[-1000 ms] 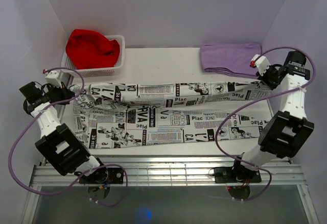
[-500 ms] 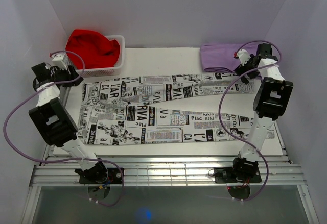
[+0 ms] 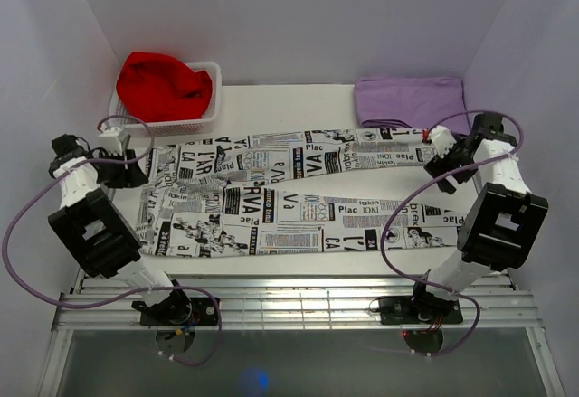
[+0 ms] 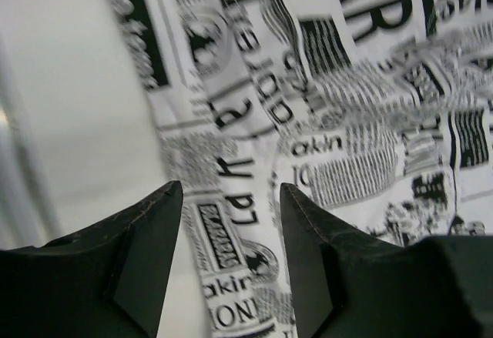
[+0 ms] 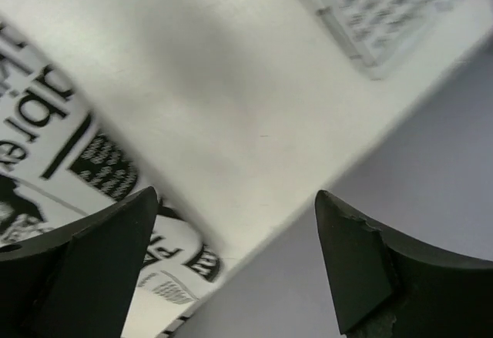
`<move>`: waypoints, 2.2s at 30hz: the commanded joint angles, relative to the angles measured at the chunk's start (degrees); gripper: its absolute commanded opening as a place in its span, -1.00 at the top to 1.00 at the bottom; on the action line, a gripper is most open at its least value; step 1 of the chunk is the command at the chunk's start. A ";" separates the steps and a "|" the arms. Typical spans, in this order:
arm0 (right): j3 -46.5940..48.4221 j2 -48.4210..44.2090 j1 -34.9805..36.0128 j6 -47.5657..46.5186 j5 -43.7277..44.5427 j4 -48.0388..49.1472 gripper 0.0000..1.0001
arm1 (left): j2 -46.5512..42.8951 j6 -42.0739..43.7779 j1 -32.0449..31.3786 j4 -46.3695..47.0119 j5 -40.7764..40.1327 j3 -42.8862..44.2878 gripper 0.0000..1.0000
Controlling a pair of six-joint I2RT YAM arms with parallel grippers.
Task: Fold and stack the trousers
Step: Flatten the trousers out
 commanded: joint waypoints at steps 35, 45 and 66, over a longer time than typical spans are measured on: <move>8.33 10.95 6.26 3.60 -14.30 -1.90 0.13 | -0.23 17.28 0.39 -15.49 3.79 3.13 -0.27; 8.88 23.44 10.22 13.80 -7.19 11.29 0.24 | 6.97 2.93 -3.13 -8.27 3.97 9.81 -0.24; 5.10 6.92 -4.97 -7.37 -10.80 -26.22 -0.07 | -0.49 10.58 -12.27 -9.33 6.08 3.66 -0.27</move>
